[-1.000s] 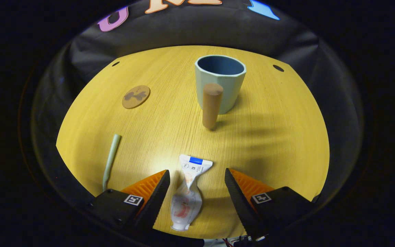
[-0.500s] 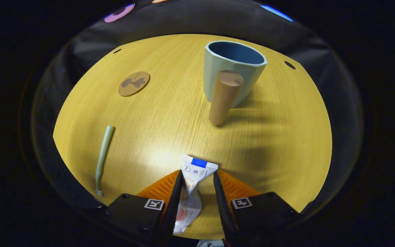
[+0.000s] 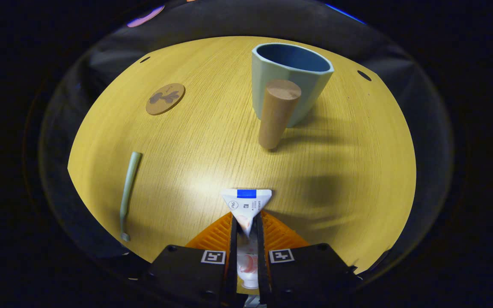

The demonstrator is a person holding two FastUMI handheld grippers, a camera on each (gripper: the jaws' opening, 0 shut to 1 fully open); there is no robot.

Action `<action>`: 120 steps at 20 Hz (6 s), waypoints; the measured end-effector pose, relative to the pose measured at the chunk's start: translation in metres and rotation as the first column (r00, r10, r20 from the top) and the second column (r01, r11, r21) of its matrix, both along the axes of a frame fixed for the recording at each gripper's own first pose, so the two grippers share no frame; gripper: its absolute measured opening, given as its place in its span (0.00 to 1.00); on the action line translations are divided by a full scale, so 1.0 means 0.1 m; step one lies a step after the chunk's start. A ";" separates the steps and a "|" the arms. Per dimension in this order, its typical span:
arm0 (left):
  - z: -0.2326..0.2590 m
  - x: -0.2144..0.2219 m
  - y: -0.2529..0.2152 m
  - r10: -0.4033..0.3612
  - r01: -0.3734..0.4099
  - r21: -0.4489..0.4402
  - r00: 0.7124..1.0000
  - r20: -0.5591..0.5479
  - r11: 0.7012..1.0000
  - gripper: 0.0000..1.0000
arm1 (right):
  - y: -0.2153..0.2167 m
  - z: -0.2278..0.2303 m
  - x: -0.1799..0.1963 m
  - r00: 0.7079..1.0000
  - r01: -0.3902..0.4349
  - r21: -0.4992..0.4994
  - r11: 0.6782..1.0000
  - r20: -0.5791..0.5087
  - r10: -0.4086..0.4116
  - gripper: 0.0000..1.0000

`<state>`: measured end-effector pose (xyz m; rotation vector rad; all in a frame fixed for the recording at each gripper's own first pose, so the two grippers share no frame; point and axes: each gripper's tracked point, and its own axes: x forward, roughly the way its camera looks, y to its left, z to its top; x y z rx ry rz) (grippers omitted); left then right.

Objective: Put the toothbrush and toothpaste on the desktop into the cup, then pick up the cup and place it on the coaster on the desktop.

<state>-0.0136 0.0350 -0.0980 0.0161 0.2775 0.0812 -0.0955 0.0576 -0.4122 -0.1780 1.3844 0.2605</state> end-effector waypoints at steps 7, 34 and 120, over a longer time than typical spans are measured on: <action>-0.74 -0.14 -0.46 -0.134 0.121 -0.069 0.963 -0.234 0.990 0.94 | 0.01 0.00 0.01 1.000 0.027 0.010 1.000 0.016 -0.027 0.23; -2.67 -1.00 -1.25 -0.331 0.245 -0.239 0.468 -0.819 0.939 0.96 | 0.00 0.00 0.00 0.998 0.007 0.044 0.999 0.064 -0.010 0.26; -2.81 -0.90 -1.37 -0.430 0.316 -0.316 0.412 -0.803 0.894 0.00 | 0.14 1.59 2.34 0.614 0.064 0.366 0.929 0.719 -0.325 0.07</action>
